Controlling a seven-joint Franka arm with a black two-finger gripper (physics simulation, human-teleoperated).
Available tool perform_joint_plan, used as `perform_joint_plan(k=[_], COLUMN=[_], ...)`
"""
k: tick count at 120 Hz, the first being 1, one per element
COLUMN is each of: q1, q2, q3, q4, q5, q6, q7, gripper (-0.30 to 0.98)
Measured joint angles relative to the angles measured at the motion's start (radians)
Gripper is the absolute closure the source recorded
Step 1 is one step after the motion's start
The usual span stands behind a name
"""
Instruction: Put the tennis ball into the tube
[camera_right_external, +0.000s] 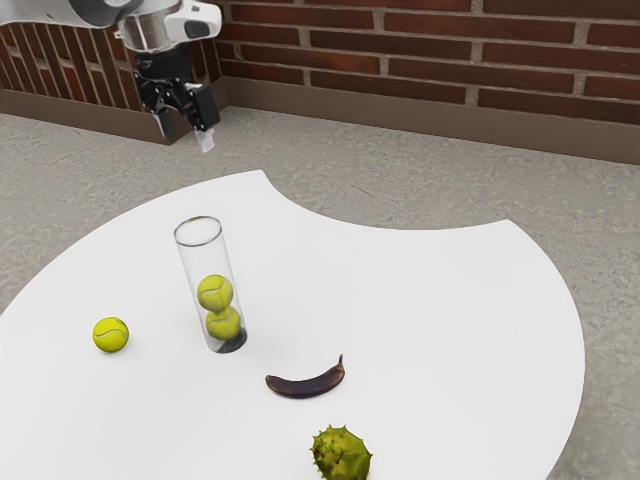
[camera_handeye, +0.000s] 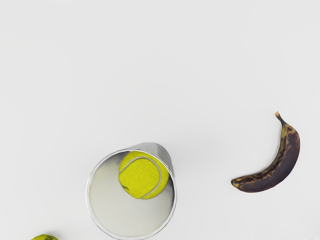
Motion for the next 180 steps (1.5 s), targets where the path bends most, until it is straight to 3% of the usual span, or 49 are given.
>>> perform_joint_plan(k=[32, 52, 66, 83, 104, 137, 180], q1=[0.002, 0.014, 0.035, 0.052, 0.131, 0.238, 0.244], q2=[-0.021, -0.193, -0.258, -0.341, -0.369, -0.193, 0.032], q3=[0.004, 0.017, 0.075, 0.171, 0.191, 0.190, 0.187], q4=[-0.039, -0.296, -0.426, -0.618, -0.820, -0.855, -0.841], q5=[0.001, 0.004, 0.005, 0.007, 0.014, 0.029, 0.026], q6=[-0.003, 0.009, 0.048, 0.175, 0.368, 0.544, 0.752], q7=[0.023, 0.017, 0.016, 0.046, 0.110, 0.194, 0.264], gripper=[0.00, 0.00, 0.00, 0.00, 0.00, 0.00, 0.00])
